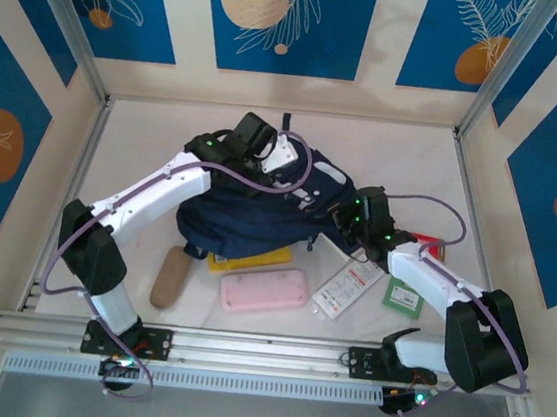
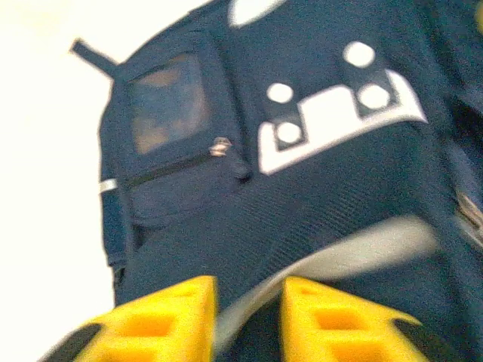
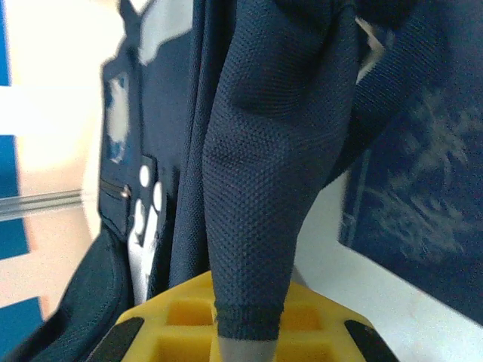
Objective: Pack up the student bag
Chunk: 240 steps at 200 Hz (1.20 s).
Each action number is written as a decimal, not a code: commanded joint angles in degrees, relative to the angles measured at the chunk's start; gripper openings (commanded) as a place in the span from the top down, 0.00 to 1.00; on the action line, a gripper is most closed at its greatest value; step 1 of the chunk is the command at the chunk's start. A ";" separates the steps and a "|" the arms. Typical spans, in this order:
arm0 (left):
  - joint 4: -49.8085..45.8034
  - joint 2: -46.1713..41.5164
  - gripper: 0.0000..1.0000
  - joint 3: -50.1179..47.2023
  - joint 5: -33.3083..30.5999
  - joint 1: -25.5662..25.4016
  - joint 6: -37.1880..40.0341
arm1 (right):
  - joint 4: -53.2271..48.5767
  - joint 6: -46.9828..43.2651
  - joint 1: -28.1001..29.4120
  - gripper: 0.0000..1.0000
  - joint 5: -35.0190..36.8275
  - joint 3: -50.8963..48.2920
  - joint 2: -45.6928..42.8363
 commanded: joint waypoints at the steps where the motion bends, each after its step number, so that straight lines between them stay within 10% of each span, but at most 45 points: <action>1: 7.37 -1.23 0.44 1.15 -6.26 0.75 -8.92 | -14.18 9.09 4.92 1.00 -1.58 4.53 -2.79; 81: 1.61 -17.93 0.44 -13.40 6.84 -6.85 -50.56 | -23.51 25.62 9.28 1.00 0.04 11.68 0.71; 168: 7.32 -19.88 0.63 -28.80 26.77 -19.38 -54.11 | -24.16 25.98 7.22 1.00 4.26 14.79 1.76; 240: -5.90 -6.01 0.57 -24.19 2.34 -17.74 -45.36 | -20.16 22.77 6.75 1.00 3.53 9.52 3.08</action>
